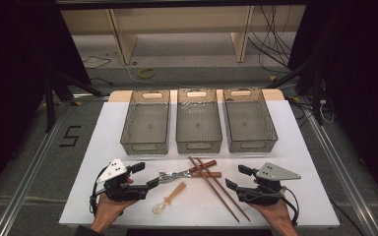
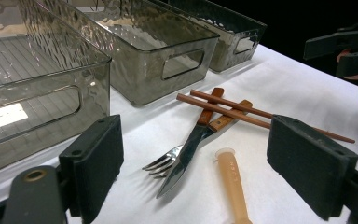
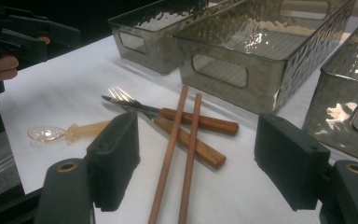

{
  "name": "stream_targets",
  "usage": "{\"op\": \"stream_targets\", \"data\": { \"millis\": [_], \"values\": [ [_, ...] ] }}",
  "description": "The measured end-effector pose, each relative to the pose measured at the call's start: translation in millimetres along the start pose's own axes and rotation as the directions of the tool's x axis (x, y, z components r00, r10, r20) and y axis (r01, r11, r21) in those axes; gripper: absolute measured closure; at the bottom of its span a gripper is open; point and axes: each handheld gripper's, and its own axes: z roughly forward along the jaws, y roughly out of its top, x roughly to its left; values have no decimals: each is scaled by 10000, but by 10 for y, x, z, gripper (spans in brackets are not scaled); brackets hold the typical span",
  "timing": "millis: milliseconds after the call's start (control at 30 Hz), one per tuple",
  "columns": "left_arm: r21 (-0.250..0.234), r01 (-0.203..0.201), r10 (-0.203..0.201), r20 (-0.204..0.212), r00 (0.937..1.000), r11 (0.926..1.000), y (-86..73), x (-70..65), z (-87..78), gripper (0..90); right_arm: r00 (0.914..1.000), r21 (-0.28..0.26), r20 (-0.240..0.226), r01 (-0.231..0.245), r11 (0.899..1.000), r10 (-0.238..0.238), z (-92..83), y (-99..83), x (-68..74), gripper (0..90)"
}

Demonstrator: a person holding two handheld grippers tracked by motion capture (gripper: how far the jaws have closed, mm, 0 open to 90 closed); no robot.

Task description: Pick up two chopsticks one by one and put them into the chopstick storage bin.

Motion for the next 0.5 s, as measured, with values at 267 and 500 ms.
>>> {"op": "stream_targets", "data": {
  "millis": [267, 500],
  "values": [
    [19, 0, 0, 9, 10000, 10000, -1, -5, 6, 179, 9998, 250, -12, -177, 9995, 178, 7, 30, -14, 331],
    [51, -10, 10, 6, 10000, 10000, -3, -3, 13, 179, 9997, 861, -50, -241, 9960, 247, 27, 124, -21, 352]
  ]
}}
